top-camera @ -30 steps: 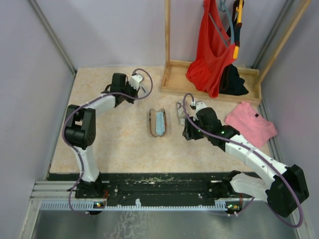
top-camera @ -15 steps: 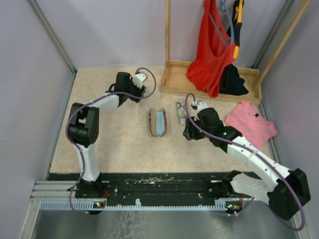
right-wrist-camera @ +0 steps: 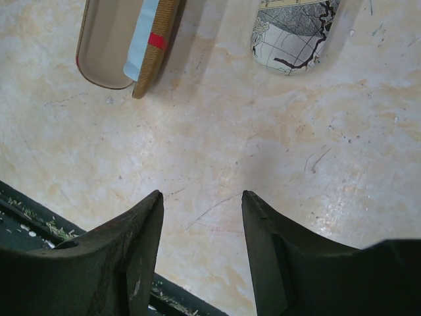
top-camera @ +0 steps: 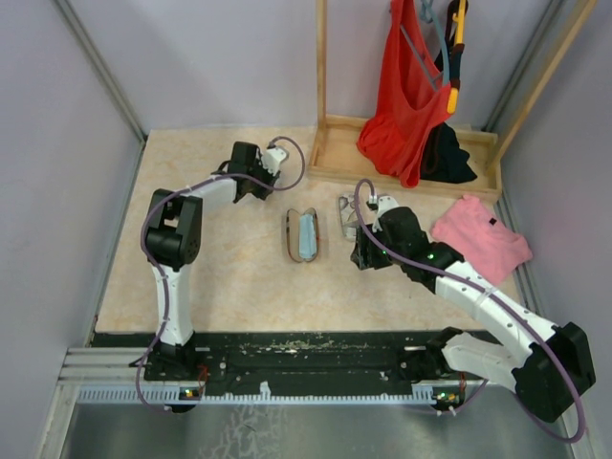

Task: Organize the sunglasses
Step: Pick up the sunglasses from the center of the board.

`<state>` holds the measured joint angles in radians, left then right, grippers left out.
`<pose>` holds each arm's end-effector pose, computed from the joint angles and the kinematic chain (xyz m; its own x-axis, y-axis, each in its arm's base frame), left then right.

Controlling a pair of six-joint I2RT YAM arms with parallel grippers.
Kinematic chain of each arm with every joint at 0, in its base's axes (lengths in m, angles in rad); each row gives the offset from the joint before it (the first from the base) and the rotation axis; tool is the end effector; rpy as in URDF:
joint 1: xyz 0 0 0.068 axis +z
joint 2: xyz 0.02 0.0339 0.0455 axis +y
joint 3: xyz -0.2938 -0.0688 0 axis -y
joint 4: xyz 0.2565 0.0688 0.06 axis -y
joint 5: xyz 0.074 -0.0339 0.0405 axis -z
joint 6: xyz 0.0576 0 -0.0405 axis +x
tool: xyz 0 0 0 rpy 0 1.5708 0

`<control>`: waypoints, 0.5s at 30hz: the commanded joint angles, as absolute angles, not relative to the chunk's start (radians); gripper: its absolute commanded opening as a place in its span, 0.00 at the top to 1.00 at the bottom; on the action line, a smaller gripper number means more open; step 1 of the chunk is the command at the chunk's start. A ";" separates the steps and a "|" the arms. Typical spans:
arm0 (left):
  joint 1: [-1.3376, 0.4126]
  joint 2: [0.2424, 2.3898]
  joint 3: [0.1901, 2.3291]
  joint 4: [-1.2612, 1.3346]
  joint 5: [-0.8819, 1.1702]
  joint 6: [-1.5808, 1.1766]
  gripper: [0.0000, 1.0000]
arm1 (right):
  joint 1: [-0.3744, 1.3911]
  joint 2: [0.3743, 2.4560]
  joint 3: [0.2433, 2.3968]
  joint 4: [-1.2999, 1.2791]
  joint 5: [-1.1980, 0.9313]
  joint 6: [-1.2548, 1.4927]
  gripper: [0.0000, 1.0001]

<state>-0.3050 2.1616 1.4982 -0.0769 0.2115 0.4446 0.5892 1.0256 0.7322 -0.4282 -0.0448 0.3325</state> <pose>0.4913 -0.1674 0.1589 -0.3910 0.5639 -0.7274 0.6752 0.7128 0.1897 0.1892 0.1296 0.2611 -0.7094 -0.0820 -0.7000 -0.3719 0.8872 0.2730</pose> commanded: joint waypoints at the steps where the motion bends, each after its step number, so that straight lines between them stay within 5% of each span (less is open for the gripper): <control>1: -0.303 2.170 1.530 -0.117 0.203 0.463 0.78 | 0.593 1.029 0.735 -0.391 -0.047 0.316 0.49; 8: -0.309 2.104 1.475 -0.120 0.180 0.459 0.97 | 0.594 1.032 0.745 -0.391 -0.058 0.314 0.49; 15: -0.364 1.926 1.359 -0.125 0.009 0.404 1.00 | 0.593 1.005 0.762 -0.408 -0.032 0.310 0.49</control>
